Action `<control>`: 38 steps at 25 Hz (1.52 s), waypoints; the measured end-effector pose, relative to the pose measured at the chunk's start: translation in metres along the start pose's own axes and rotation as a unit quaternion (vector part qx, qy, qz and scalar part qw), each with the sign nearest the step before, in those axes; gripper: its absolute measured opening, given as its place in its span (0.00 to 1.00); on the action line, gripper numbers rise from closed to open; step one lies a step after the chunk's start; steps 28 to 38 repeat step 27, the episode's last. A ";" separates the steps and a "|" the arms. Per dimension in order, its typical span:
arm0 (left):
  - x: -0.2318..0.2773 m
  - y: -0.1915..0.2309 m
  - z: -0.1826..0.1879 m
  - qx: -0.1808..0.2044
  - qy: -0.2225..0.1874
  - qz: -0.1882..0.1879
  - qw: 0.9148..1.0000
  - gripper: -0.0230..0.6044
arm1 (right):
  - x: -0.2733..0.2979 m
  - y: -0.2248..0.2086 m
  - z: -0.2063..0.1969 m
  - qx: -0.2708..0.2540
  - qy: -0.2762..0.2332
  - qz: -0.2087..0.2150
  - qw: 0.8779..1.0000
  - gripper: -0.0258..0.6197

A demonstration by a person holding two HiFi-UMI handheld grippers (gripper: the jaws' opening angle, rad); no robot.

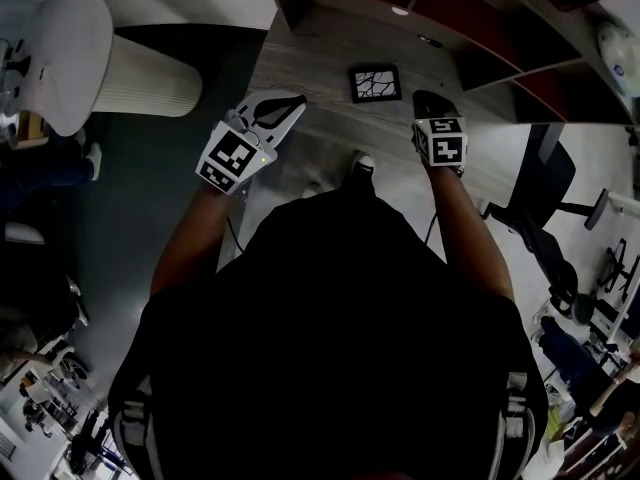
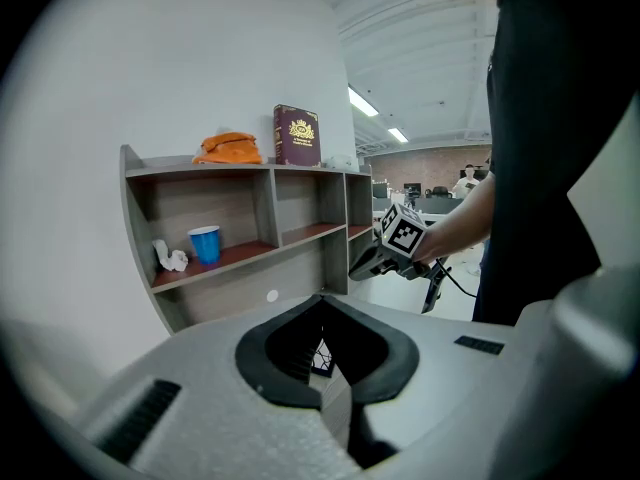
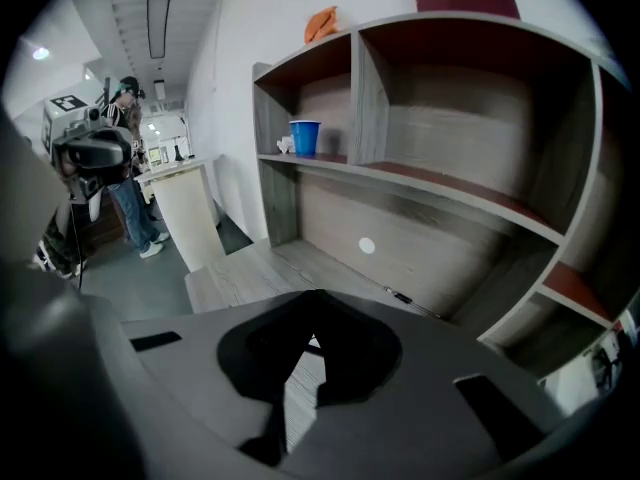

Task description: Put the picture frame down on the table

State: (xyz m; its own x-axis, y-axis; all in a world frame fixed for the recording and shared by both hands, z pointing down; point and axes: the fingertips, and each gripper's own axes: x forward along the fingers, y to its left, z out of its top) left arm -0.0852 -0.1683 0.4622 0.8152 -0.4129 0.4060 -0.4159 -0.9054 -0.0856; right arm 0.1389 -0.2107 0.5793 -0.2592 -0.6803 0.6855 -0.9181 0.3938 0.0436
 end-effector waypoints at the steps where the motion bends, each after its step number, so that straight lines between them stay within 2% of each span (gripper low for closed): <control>1: -0.001 -0.003 0.001 0.002 -0.002 -0.001 1.000 0.06 | -0.005 0.000 0.000 0.002 -0.002 -0.004 1.000 0.05; 8: -0.012 -0.025 0.000 0.010 -0.010 -0.019 1.000 0.06 | -0.037 0.008 -0.002 0.012 -0.022 -0.022 0.999 0.05; 19: -0.030 -0.047 -0.004 -0.010 -0.027 -0.046 0.999 0.06 | -0.087 0.024 -0.002 0.030 -0.051 -0.043 0.997 0.05; 27: -0.042 -0.052 0.004 0.001 -0.040 -0.046 0.998 0.06 | -0.121 0.030 0.015 0.037 -0.085 -0.058 0.994 0.05; 38: -0.042 -0.052 0.004 0.001 -0.040 -0.046 0.998 0.06 | -0.121 0.030 0.015 0.037 -0.085 -0.058 0.994 0.05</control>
